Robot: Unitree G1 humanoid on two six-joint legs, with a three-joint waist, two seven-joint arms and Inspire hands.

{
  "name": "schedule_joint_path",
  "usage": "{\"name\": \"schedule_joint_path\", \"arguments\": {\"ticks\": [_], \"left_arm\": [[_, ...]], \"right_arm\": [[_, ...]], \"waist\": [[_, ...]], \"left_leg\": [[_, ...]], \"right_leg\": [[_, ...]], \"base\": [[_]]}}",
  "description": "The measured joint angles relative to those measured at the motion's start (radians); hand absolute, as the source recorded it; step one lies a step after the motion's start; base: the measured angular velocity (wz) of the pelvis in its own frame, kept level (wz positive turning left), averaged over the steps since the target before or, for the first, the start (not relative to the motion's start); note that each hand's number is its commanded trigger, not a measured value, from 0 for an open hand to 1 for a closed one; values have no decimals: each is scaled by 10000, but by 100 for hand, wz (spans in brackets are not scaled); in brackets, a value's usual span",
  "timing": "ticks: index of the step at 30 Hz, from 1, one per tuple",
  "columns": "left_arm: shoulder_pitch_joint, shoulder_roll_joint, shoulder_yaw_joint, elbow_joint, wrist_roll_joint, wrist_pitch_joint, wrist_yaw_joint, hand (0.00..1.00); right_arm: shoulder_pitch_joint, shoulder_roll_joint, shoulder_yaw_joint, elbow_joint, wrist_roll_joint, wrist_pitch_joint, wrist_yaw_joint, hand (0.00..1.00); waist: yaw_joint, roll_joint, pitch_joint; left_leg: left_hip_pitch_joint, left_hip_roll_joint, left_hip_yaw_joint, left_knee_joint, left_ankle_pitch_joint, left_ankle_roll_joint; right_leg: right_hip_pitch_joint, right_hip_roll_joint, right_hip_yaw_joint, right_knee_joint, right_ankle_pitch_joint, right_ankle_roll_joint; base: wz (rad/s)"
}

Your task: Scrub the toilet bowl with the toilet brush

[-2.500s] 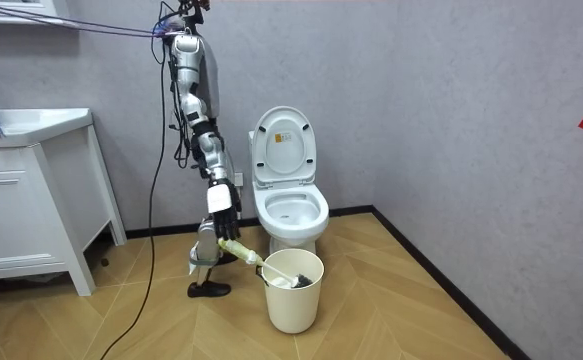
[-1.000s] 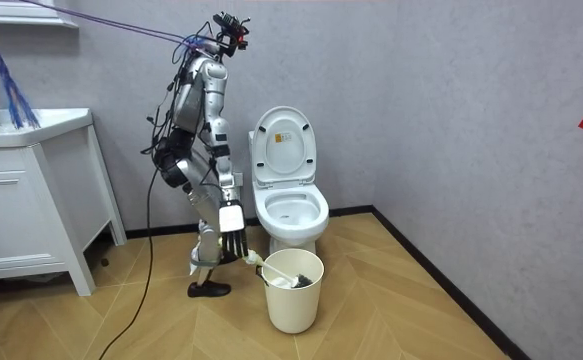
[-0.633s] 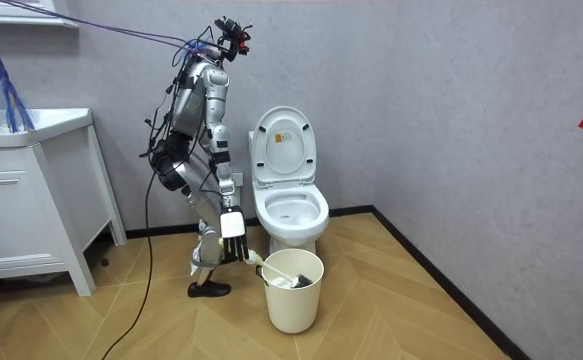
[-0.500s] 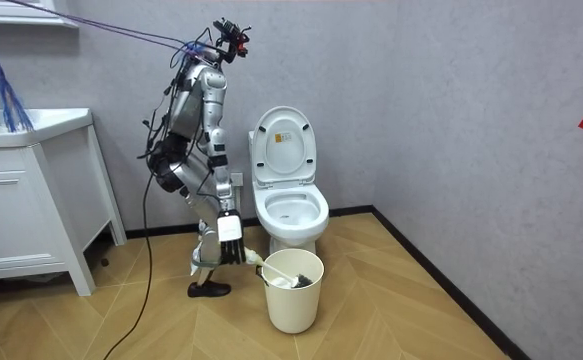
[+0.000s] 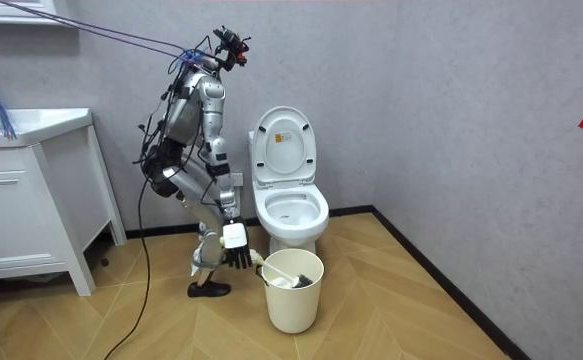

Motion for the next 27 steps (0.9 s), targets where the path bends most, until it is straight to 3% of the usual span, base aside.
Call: {"name": "schedule_joint_path", "arguments": {"ticks": [5,7,8,11,27], "left_arm": [[13,57,-161,-170,-88,133,15,0],[12,154,-237,-184,-220,143,16,0],[8,211,-281,-247,-226,143,17,0],[48,329,-394,-411,-240,188,15,0],[506,650,-405,-840,-380,243,-21,0]], "right_arm": [[-45,-24,182,28,549,5,25,0],[-21,-62,298,24,567,10,100,59],[-20,-111,299,20,575,11,102,100],[48,-189,298,24,580,30,92,100],[309,-313,316,136,1066,139,387,100]], "waist": [[0,19,8],[-44,41,8],[-50,41,8],[-48,63,0],[83,72,-6]], "left_leg": [[-347,-59,-16,557,-192,-26],[-491,-166,-42,693,-231,-50],[-645,-177,-38,772,-238,-47],[-1046,-187,-15,1074,-275,-24],[-1459,-167,-112,1874,-585,-48]], "right_leg": [[-308,-99,-37,593,-285,-19],[-452,-133,-6,775,-360,-11],[-632,-148,47,917,-401,12],[-1014,-300,14,1281,-507,-85],[-1320,-313,66,1941,-783,-96]], "base": [[7],[6],[8],[8],[0]]}}
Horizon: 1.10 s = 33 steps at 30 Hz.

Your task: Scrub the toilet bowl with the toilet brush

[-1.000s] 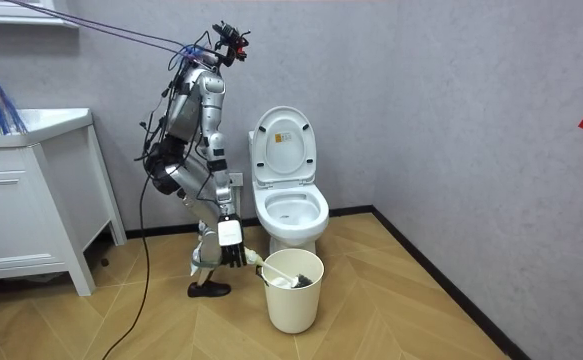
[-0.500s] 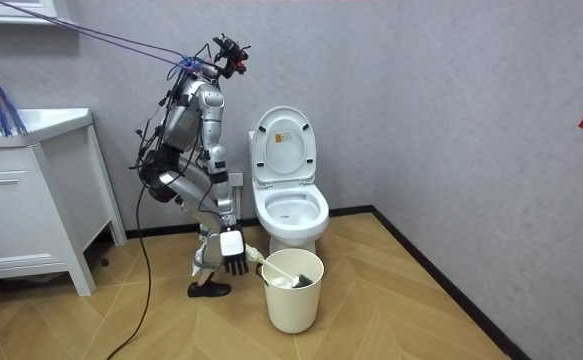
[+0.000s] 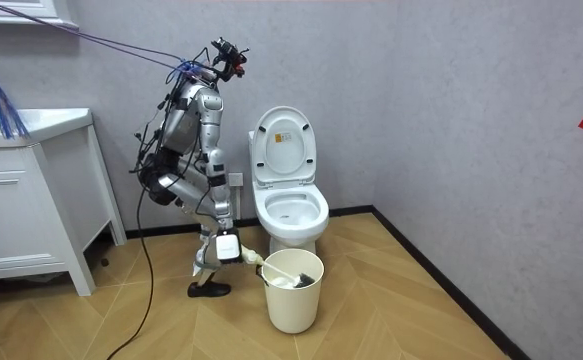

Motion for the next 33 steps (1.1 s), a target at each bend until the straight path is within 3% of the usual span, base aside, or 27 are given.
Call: {"name": "schedule_joint_path", "arguments": {"ticks": [12,18,21,25,26,30,33], "left_arm": [[703,-3,-33,-298,6,37,9,0],[843,1,6,85,7,-29,16,0],[1001,13,45,175,0,-68,37,0],[1210,17,55,548,7,-128,29,0],[1250,21,85,783,10,-156,25,0],[1385,5,270,1368,1,-268,21,0],[1688,-7,689,1431,17,-348,66,0]], "right_arm": [[562,33,391,227,945,95,359,100],[846,210,465,233,1645,171,569,100],[963,245,353,241,2240,179,584,100],[1279,420,335,245,2327,262,685,100],[1426,534,323,247,2332,264,682,100],[1740,643,-28,242,2323,260,641,100],[1956,656,-454,-56,2153,198,426,100]], "waist": [[-52,-49,-1],[-161,-101,-8],[-131,-118,-15],[-175,-334,-62],[-194,-441,-120],[-375,-571,-174],[-477,-703,-276]], "left_leg": [[1212,-6,-12,-643,50,-1],[2522,40,-87,-1447,104,-34],[3205,172,-112,-1816,105,-41],[4396,119,-111,-2688,202,-59],[4798,60,-108,-2930,212,-69],[5942,9,-177,-3506,215,-74],[6728,23,-218,-3987,218,-79]], "right_leg": [[1254,17,-146,-682,54,65],[2645,276,-263,-1762,297,141],[3435,488,-356,-2423,456,195],[4615,573,-416,-3344,640,312],[5003,580,-428,-3586,662,335],[6275,648,-581,-4357,738,447],[7149,767,-649,-5076,879,525]], "base": [[0],[-7],[-11],[-1],[0],[5],[0]]}}
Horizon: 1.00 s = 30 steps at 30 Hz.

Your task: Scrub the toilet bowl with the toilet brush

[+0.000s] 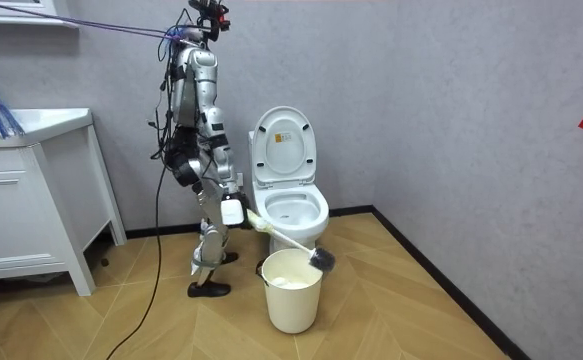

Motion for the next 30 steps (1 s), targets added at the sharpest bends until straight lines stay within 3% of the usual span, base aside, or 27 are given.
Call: {"name": "schedule_joint_path", "arguments": {"ticks": [4,10,15,18,21,26,30], "left_arm": [[296,-18,164,-21,63,-25,30,0],[1294,5,1285,-262,334,-201,-39,0],[1975,-26,1706,-710,481,-232,-48,0],[2491,-42,1999,-1540,515,-250,-47,0],[2957,-48,2195,-2092,1304,-229,-42,0],[3984,-83,2360,-4616,2764,-240,-45,0],[3993,-248,2782,-5754,4238,-351,-37,0]], "right_arm": [[441,22,-125,-548,-798,-251,-416,100],[1298,35,-355,-1216,-2586,-311,-856,100],[1533,54,-366,-1550,-4527,-364,-1041,100],[1738,1,-353,-2250,-5438,-395,-1014,100],[2160,22,-319,-2576,-6536,-541,-895,100],[2327,74,-319,-3004,-8316,-518,-682,100],[2454,22,-277,-2965,-9085,-747,-496,100]], "waist": [[-125,-66,-20],[-183,-366,-120],[-186,-443,-86],[-169,-481,-114],[-172,-507,-148],[99,-516,-176],[562,-489,-178]], "left_leg": [[900,122,-93,-489,-1,-2],[2349,-2,-50,-1312,-9,-10],[3313,-78,-33,-1796,-32,-28],[3655,-92,-71,-1958,-44,-49],[4187,-202,-376,-2154,-60,-71],[4263,-225,-632,-2073,-83,-108],[4400,-248,-859,-2058,-108,-140]], "right_leg": [[1184,270,-67,-1091,311,121],[2644,325,-114,-2278,527,252],[3673,323,-190,-2914,609,317],[4084,365,-219,-3211,658,346],[4876,385,-554,-3692,744,377],[5222,407,-944,-3726,750,371],[5446,436,-1149,-3793,751,371]], "base": [[0],[-1],[1],[6],[27],[15],[16]]}}
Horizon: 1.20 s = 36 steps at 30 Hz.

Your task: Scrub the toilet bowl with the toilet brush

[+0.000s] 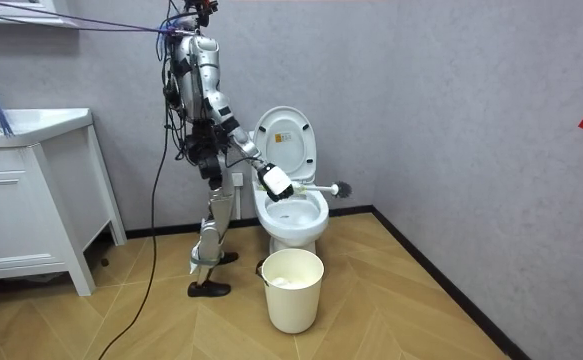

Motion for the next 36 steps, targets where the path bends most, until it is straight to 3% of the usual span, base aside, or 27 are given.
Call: {"name": "schedule_joint_path", "arguments": {"ticks": [4,10,14,17,21,26,31,36], "left_arm": [[53,-60,170,-1704,399,-88,30,0],[36,-69,134,-2714,1525,-780,473,0],[-46,-52,125,-2975,2714,-1069,812,0],[-73,6,96,-3410,3319,-1173,887,0],[-297,16,-13,-3453,3895,-1254,909,0],[-560,391,-788,-3438,4105,-1253,942,0],[-971,711,-1676,-2867,4334,-1240,943,0],[-1436,751,-2018,-1882,4907,-1138,937,0]], "right_arm": [[294,-11,154,99,-734,-95,479,100],[289,-15,334,528,-1778,-325,897,100],[261,-10,346,744,-2612,-437,1343,100],[241,-9,345,1038,-3073,-561,1548,100],[44,-36,321,1339,-3591,-607,1660,100],[-32,-49,335,1385,-3815,-601,2047,100],[-333,-82,457,1672,-3900,-536,2182,100],[-599,-122,548,1953,-3895,-493,2423,100]], "waist": [[425,71,11],[497,204,50],[549,-14,75],[591,-188,26],[577,-229,67],[336,-19,149],[74,187,115],[-196,215,93]], "left_leg": [[-79,-4,-256,187,-25,-30],[-97,-122,-475,310,-3,-16],[-144,-129,-488,317,1,-12],[-135,-133,-523,346,3,-17],[-136,-132,-541,330,-4,-24],[-235,-134,-571,310,-13,-27],[-480,-125,-544,287,20,-27],[-538,-97,-405,245,26,-30]], "right_leg": [[147,70,-233,-42,8,-14],[253,18,-440,-92,-40,-11],[227,25,-469,-117,-59,5],[292,58,-516,-216,-32,-13],[300,66,-523,-229,12,-21],[211,67,-516,-203,12,-20],[-148,43,-446,-18,15,-26],[-320,28,-356,11,16,-27]], "base": [[19],[10],[3],[5],[0],[1],[-5],[-8]]}}
